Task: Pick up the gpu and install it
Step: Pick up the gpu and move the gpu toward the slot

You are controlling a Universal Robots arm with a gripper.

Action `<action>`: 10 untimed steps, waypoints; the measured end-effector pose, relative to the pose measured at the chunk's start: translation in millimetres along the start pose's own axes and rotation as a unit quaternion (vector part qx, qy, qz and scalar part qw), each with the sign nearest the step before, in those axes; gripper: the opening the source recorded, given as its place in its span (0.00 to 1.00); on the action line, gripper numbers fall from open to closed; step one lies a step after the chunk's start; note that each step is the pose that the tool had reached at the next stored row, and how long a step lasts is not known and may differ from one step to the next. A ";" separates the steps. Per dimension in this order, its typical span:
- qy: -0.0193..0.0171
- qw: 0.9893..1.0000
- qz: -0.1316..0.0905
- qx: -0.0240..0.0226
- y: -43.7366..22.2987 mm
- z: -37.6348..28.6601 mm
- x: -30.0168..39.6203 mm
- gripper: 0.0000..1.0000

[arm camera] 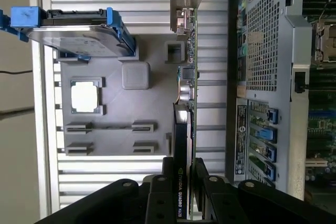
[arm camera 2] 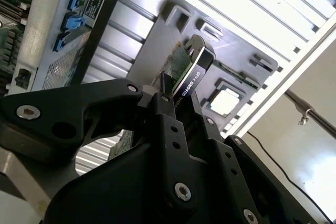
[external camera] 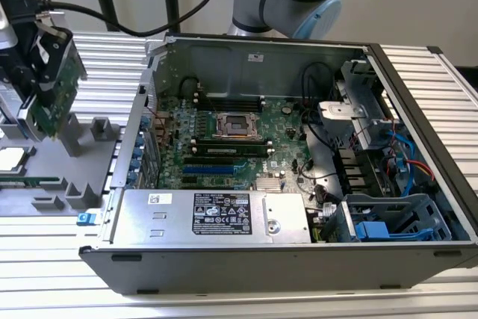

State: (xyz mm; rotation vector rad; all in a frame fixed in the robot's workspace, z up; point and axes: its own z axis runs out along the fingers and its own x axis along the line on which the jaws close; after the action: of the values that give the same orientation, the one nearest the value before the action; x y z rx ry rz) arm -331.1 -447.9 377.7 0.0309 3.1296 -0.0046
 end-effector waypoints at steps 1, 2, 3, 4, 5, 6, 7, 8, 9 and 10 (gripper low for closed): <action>0.000 1.000 0.000 0.000 0.0 -0.8 0.0 0.00; 0.000 1.000 0.000 0.000 0.0 -1.6 0.0 0.00; 0.000 1.000 0.000 0.000 0.0 -2.6 0.0 0.00; 0.000 1.000 0.000 0.000 0.0 -3.3 0.0 0.00; 0.000 1.000 0.000 0.000 0.0 -4.1 0.0 0.00; 0.000 1.000 0.000 0.000 0.0 -5.0 -0.1 0.00; 0.000 1.000 0.000 0.000 0.0 -5.8 -0.1 0.00; 0.000 1.000 0.000 0.000 0.0 -6.6 -0.1 0.00; 0.000 1.000 0.000 0.000 0.0 -7.4 -0.1 0.00; 0.000 1.000 0.000 0.000 0.0 -8.3 -0.1 0.00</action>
State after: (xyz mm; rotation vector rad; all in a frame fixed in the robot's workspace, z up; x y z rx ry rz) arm -331.1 -447.9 386.0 0.0309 3.1298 -0.0048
